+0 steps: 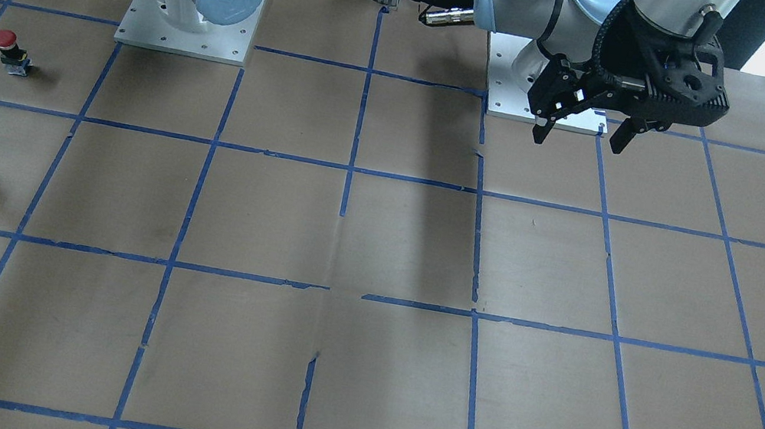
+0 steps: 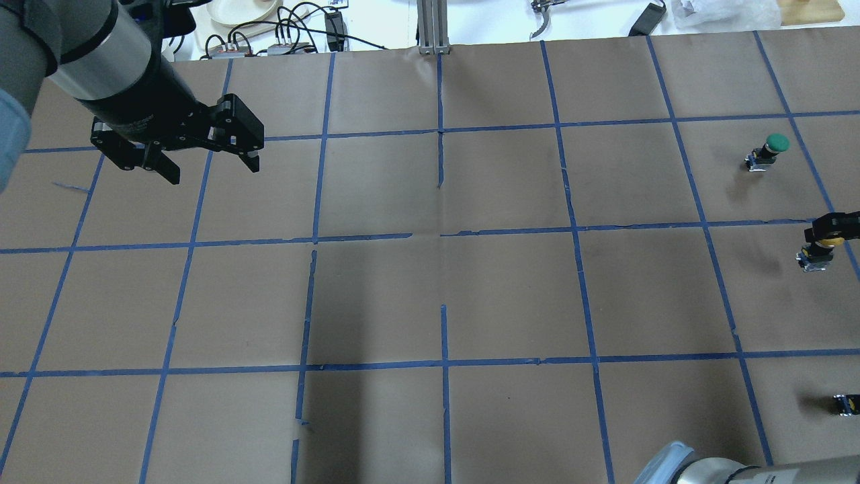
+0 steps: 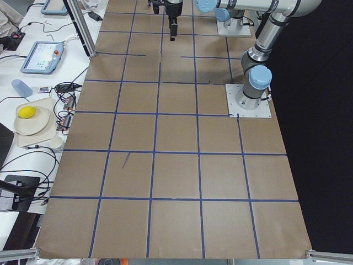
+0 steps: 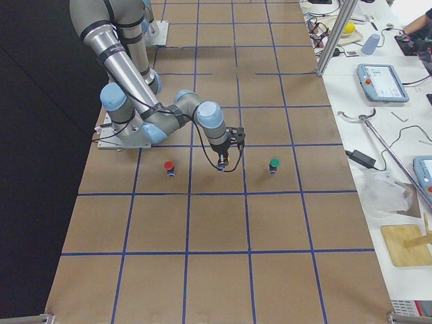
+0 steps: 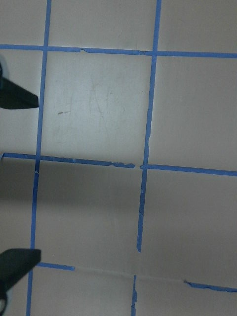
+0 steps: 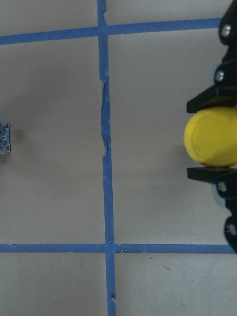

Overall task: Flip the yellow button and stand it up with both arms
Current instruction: 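Set the button upright on the table and open the right gripper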

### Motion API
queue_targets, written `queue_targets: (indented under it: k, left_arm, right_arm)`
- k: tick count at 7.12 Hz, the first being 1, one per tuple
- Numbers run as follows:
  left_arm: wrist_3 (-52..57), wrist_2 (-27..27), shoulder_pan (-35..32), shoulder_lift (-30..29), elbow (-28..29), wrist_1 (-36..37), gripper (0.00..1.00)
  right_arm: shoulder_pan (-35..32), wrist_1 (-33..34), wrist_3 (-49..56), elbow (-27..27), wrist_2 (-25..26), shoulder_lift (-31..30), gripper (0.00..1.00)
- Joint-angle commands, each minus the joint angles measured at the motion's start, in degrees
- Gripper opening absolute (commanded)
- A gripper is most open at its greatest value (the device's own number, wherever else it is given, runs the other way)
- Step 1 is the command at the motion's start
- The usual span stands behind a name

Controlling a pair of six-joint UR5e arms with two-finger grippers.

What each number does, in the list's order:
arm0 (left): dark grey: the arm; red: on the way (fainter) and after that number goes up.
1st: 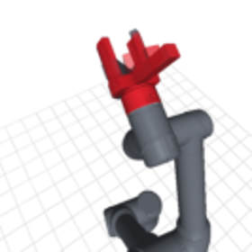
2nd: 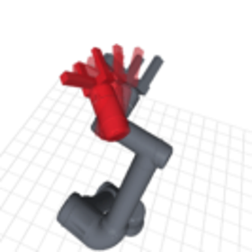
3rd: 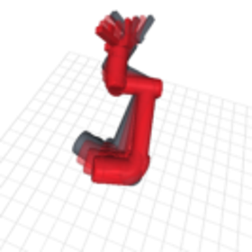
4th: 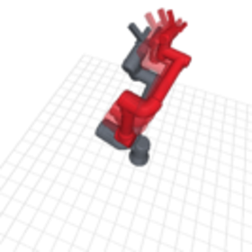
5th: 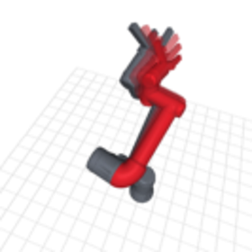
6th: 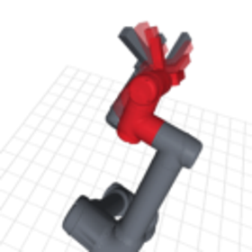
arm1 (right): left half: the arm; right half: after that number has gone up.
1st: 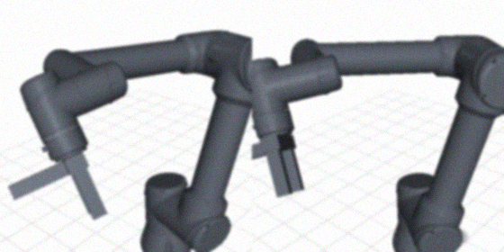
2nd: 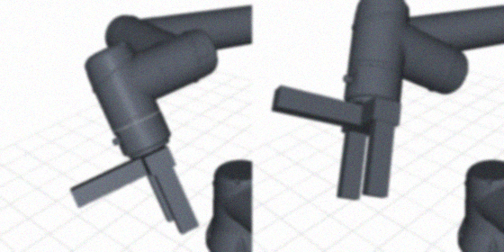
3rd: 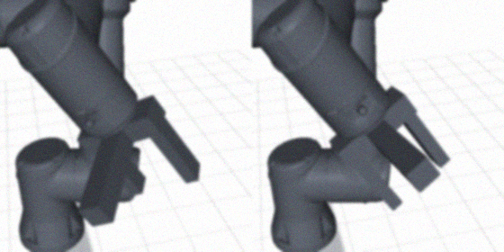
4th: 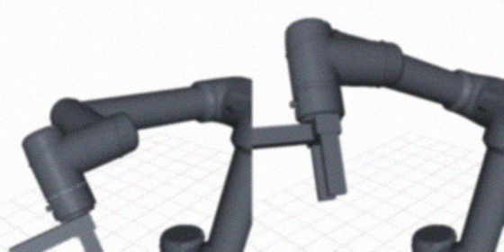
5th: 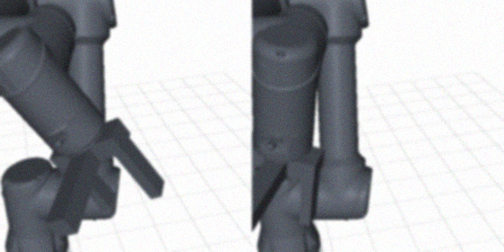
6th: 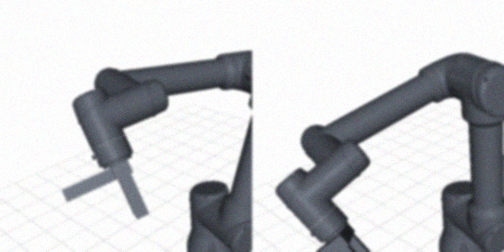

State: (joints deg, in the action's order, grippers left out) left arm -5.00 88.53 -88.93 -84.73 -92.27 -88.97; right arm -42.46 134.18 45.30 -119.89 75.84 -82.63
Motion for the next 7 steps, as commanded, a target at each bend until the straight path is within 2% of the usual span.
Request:
queue_targets:
  k: [1, 2, 3, 7]
  left_arm:
    - [-0.01, -0.11, -0.11, 0.18, -0.01, 0.20, 1.00]
    - [0.25, -0.03, -0.11, 0.36, -0.19, 0.20, 1.00]
    - [0.25, 0.15, -0.11, 0.27, -0.10, 0.20, 1.00]
    - [0.16, -0.02, -0.02, 0.10, -0.01, 0.20, 1.00]
  right_arm:
    - [1.14, 1.77, 0.40, -1.73, -2.89, 0.01, 0.12]
    - [1.41, 6.13, 0.58, -3.23, -3.07, 0.10, 0.12]
    - [1.42, 7.48, 0.58, -3.85, -3.07, 0.10, 0.12]
    - [1.68, 7.50, 0.41, -4.12, -3.07, 0.72, 0.14]
